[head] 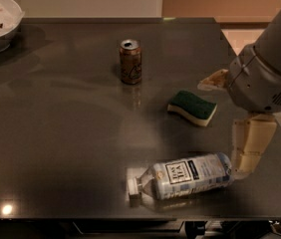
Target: Pick blue plastic bottle
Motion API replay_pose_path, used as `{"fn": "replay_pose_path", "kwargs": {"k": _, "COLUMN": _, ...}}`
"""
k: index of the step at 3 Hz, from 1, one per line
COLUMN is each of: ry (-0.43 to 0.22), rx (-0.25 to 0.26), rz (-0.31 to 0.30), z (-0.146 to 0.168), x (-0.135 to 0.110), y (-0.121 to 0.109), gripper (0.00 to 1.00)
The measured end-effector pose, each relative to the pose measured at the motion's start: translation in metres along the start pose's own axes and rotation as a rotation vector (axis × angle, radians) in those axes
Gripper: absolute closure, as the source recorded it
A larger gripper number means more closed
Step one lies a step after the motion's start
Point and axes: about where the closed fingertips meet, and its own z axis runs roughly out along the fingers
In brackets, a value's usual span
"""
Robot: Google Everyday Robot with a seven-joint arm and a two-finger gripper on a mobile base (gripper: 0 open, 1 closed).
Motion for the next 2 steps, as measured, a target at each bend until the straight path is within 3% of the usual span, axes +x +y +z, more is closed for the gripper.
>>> {"fn": "replay_pose_path", "kwargs": {"k": 1, "ry": 0.024, "rx": -0.030, "rz": -0.104, "z": 0.019, "x": -0.011, "y": 0.021, "gripper": 0.00}}
{"fn": "replay_pose_path", "kwargs": {"k": 2, "ry": 0.050, "rx": -0.063, "rz": -0.170, "z": 0.040, "x": -0.018, "y": 0.036, "gripper": 0.00}}
